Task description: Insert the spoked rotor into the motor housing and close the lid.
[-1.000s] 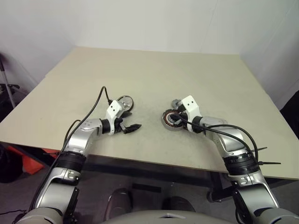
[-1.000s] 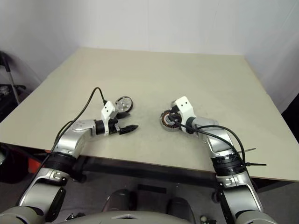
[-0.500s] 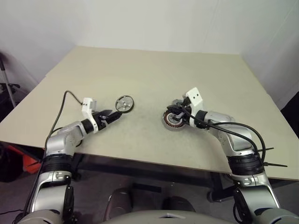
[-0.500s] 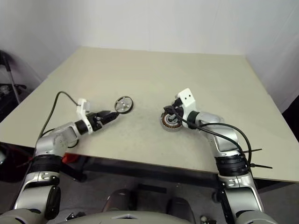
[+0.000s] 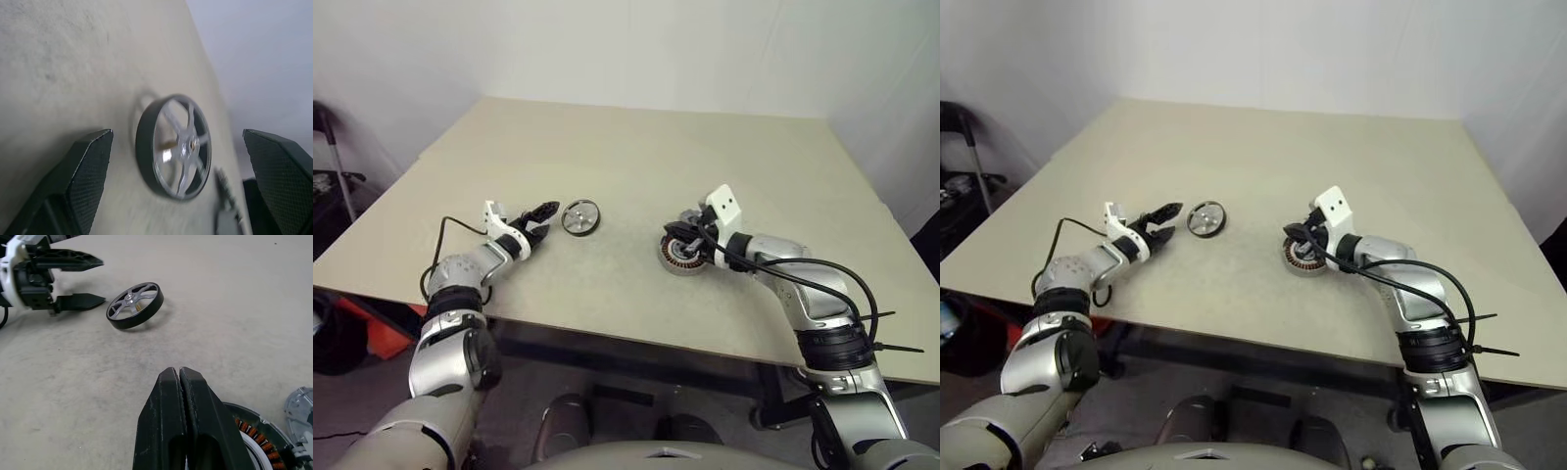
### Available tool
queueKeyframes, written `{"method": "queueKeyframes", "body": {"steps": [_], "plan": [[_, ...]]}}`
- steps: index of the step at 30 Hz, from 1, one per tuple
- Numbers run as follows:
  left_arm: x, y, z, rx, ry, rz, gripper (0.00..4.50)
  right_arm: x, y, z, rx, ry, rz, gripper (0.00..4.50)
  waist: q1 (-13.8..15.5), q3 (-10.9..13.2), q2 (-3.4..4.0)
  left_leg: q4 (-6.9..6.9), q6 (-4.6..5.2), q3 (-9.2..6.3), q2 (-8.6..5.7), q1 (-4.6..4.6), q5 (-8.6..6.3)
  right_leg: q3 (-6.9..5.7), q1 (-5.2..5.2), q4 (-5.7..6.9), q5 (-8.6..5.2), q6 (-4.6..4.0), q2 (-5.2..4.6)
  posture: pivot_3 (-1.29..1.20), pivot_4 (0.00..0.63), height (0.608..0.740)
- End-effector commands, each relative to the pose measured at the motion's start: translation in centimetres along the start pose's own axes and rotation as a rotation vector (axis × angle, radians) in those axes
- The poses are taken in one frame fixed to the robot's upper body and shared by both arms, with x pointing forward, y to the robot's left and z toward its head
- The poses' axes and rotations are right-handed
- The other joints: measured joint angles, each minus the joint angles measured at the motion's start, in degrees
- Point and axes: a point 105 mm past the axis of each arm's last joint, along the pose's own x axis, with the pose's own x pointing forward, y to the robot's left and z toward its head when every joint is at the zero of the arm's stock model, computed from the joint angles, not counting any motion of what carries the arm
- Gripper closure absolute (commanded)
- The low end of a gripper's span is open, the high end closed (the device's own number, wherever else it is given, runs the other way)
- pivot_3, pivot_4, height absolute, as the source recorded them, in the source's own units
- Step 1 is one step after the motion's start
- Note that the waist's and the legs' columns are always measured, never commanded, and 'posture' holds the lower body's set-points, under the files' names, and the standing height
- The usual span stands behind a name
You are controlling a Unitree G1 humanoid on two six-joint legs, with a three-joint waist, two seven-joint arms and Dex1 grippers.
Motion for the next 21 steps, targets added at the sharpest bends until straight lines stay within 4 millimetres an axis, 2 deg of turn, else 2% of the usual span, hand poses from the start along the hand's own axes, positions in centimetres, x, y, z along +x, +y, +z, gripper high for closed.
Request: {"method": "queueKeyframes", "body": {"steps": [1,9,21], "plan": [[0.9,0.9,-1.3,-0.028,0.033,0.061,0.0,-0.5,0.3,1.7,-0.044,-0.057,0.011,4.46,0.3,0.0,0.07,-0.01,0.0,0.0,0.0,0.0,0.0,0.0,0.0,0.0,0.0,0.01,0.0,0.0,0.0,0.74],[2.0,0.3,-3.2,0.088,0.164,0.06,0.0,-0.7,0.2,1.5,-0.042,-0.053,-0.006,4.46,0.5,-0.1,0.22,-0.01,-0.01,-0.02,-0.01,0.08,0.01,-0.01,0.18,-0.06,-0.16,0.48,-0.05,0.0,0.0,0.74],[3.7,-2.5,-5.2,0.136,0.251,-0.04,0.0,-0.9,0.0,1.2,-0.044,-0.048,-0.026,4.46,1.8,-0.1,0.23,-0.06,0.1,-0.02,-0.22,-0.11,-0.06,-0.01,0.23,-0.32,0.0,0.22,-0.23,0.0,0.0,0.74]]}}
